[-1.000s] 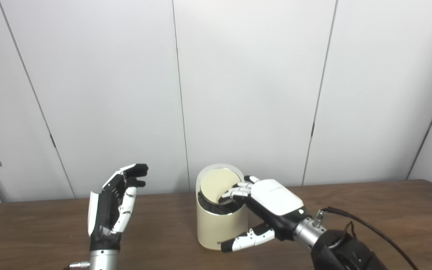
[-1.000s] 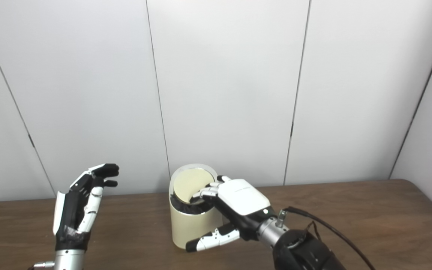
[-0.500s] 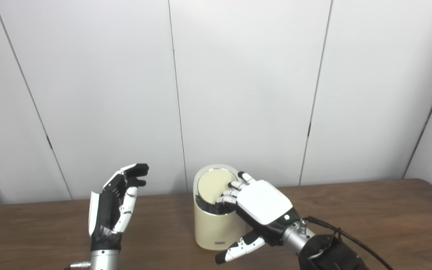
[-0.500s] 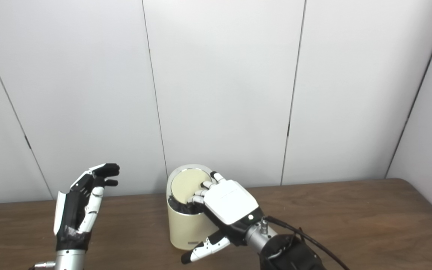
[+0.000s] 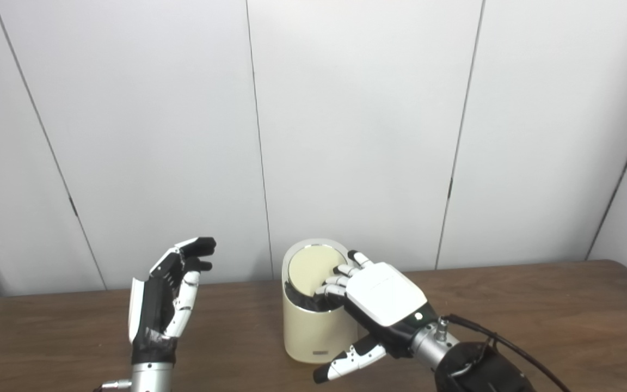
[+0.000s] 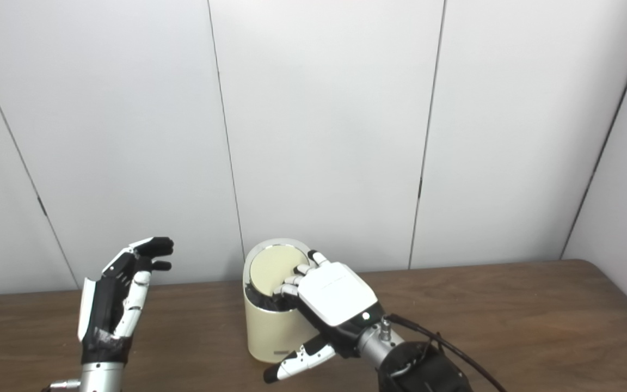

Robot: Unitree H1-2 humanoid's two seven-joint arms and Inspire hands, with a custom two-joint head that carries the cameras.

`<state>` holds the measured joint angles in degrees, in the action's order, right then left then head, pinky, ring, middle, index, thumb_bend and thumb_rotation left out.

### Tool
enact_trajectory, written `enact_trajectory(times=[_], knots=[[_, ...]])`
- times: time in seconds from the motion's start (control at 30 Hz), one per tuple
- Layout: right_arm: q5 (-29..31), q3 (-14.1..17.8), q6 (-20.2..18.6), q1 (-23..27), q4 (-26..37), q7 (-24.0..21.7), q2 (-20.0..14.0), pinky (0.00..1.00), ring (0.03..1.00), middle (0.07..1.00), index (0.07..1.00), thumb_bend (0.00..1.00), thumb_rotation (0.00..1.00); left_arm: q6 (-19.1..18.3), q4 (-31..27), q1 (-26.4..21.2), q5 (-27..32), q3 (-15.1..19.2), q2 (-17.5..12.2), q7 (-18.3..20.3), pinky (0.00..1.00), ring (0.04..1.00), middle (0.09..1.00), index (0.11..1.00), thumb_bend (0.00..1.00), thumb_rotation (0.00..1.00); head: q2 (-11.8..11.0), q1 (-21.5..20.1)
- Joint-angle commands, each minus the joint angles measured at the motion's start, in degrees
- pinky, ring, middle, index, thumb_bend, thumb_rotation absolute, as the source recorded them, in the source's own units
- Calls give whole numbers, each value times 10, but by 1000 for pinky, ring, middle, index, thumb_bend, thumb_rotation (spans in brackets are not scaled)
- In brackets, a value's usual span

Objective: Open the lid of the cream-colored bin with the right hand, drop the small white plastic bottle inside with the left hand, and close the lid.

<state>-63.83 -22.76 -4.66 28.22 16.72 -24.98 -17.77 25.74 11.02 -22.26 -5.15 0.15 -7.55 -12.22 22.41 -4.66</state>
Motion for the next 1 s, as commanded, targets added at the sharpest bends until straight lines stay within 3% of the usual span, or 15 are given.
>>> enact_trajectory(times=[0.0,0.1,0.23,0.63,0.8,0.9,0.93,0.97], knots=[[30,17,10,-4,2,30,12,1000,938,873,821,883,870,12,-17,-19,-3,2,-2,1,630,720,717,687,352,730,-1,0],[64,42,18,-12,-1,72,27,1000,988,947,899,837,853,12,-16,-20,-9,2,-2,-4,628,720,718,688,350,736,-1,-1],[80,63,27,-15,-7,114,37,1000,1000,998,978,798,906,12,-14,-20,-12,3,-1,-5,628,719,718,689,349,741,-2,-1],[84,76,21,-14,-4,109,39,1000,1000,1000,993,808,847,12,-12,-21,-14,1,1,-6,626,715,716,689,347,750,-5,1],[103,87,36,-23,-10,150,51,1000,1000,1000,999,789,832,12,-14,-20,-14,1,1,-7,627,719,719,691,339,747,-5,2],[147,107,79,-36,-32,226,68,985,1000,1000,1000,711,851,12,-15,-20,-10,2,2,-6,627,719,720,693,338,731,-6,3],[168,117,103,-41,-45,262,74,945,999,1000,992,642,861,12,-16,-19,-9,4,3,-6,626,719,721,694,330,715,-6,3],[180,124,119,-44,-54,285,79,892,975,992,978,507,854,12,-16,-19,-8,5,3,-6,625,718,721,693,314,694,-6,2]])
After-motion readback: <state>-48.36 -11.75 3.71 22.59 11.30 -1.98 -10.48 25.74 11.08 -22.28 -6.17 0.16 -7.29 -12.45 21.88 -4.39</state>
